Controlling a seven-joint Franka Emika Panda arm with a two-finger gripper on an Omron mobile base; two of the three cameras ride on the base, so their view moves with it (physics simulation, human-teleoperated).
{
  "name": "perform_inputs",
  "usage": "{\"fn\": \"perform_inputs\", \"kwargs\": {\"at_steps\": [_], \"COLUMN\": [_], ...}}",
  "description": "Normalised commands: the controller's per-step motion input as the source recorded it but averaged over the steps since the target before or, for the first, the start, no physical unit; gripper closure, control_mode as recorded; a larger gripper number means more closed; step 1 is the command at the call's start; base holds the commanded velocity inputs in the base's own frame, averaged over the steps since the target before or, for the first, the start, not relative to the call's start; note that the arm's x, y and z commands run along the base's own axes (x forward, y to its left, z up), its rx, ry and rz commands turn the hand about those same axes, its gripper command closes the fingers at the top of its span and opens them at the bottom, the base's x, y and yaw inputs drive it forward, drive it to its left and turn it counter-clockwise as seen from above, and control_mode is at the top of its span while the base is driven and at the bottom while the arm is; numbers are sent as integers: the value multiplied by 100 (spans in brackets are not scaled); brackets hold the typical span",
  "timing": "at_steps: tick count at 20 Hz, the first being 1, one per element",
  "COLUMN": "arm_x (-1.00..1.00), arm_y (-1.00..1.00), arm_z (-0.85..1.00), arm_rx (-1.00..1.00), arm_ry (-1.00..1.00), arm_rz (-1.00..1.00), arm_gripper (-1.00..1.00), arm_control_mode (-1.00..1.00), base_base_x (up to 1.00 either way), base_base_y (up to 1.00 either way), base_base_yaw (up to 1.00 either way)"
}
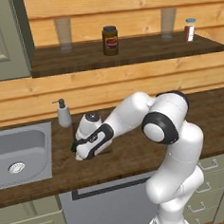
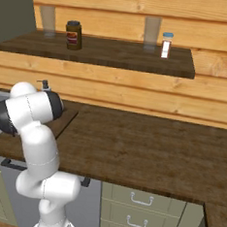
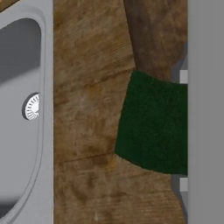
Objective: Pick up the sponge from the counter and clean the cutting board by briefly scrubbing or pressing down on the cutting board. Once finished, release the sponge.
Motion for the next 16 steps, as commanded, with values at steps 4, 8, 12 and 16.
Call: {"fn": "perform_inputs", "kwargs": {"at_steps": [4, 8, 12, 16], "arm_x": [22, 24, 30, 40], "arm_y": [-8, -15, -19, -20], "arm_z": [5, 0, 0, 0], "arm_rx": [0, 0, 0, 0], "arm_ry": [0, 0, 0, 0], "arm_rz": [9, 10, 9, 8], "arm_gripper": [100, 100, 100, 100], "arm_control_mode": [-100, -100, -100, -100], "base_base_x": [0, 0, 0, 0], "base_base_y": [0, 0, 0, 0], "base_base_yaw": [0, 0, 0, 0]}}
